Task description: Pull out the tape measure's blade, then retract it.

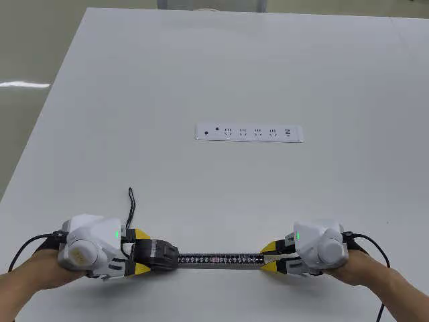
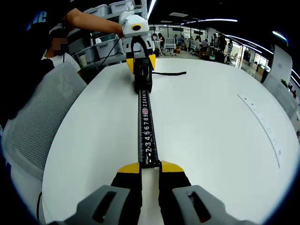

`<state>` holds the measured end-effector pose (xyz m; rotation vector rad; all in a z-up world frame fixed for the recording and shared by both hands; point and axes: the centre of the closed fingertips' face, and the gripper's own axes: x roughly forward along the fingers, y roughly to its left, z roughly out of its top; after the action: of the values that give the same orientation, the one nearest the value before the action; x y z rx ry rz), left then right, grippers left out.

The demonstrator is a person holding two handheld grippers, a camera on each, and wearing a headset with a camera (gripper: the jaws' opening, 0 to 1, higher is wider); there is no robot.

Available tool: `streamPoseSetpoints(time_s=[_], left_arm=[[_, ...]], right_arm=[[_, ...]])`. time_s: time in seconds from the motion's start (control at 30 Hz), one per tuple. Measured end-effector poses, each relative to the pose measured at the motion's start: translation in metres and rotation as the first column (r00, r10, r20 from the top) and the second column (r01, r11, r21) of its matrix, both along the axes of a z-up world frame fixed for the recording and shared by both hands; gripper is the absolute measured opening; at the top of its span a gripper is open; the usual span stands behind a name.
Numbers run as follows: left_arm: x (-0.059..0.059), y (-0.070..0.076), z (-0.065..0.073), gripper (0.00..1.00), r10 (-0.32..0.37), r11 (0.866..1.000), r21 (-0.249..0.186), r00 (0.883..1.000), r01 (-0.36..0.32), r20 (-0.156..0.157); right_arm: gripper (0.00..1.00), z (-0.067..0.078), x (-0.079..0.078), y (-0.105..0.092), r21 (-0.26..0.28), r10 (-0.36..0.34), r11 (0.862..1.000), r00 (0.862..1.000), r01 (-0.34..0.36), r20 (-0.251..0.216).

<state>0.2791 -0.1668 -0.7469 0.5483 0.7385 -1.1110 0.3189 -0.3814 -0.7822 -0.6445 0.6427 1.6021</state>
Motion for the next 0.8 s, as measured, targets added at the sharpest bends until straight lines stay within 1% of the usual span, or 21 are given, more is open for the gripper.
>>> streamPoseSetpoints(time_s=[0.07,0.13,0.17,0.2,0.27,0.5,0.67,0.8], left_arm=[[0.0001,-0.0002,0.0002,0.27,0.001,1.0,0.001,1.0,-0.001,0.001],[0.0001,0.0002,0.0005,0.27,0.003,1.0,0.0,1.0,-0.003,0.002],[-0.0002,0.0001,0.0005,0.27,0.001,1.0,0.002,1.0,-0.001,0.003],[-0.0002,0.0002,0.0005,0.27,-0.002,1.0,0.005,1.0,0.002,0.004],[0.0001,0.0004,0.0003,0.27,-0.004,1.0,0.004,1.0,0.004,0.002],[0.0008,0.0007,0.0005,0.28,-0.007,1.0,0.006,1.0,0.007,0.003],[0.0007,0.0003,0.0008,0.28,-0.007,1.0,0.006,1.0,0.007,0.003],[0.0003,0.0005,0.0006,0.28,-0.008,1.0,0.009,1.0,0.008,0.005]], right_arm=[[0.09,0.0005,0.0027,-0.0026,0.008,-0.026,1.0,1.0,0.026,-0.01],[0.09,0.0005,0.0044,-0.0052,0.004,-0.029,1.0,1.0,0.029,-0.007],[0.09,0.0012,0.0031,-0.0046,0.009,-0.03,0.999,0.999,0.031,-0.012],[0.09,0.0009,0.0025,-0.0037,0.006,-0.027,1.0,1.0,0.027,-0.006],[0.09,-0.0017,-0.0001,-0.0039,-0.003,-0.02,1.0,1.0,0.02,-0.011],[0.09,0.0027,0.0013,-0.0048,0.023,-0.029,0.999,0.999,0.029,-0.019],[0.08,0.001,0.0017,-0.0055,0.028,-0.034,0.999,0.999,0.035,-0.016],[0.08,0.0023,0.0004,-0.0054,0.034,-0.037,0.999,0.999,0.038,-0.018]])
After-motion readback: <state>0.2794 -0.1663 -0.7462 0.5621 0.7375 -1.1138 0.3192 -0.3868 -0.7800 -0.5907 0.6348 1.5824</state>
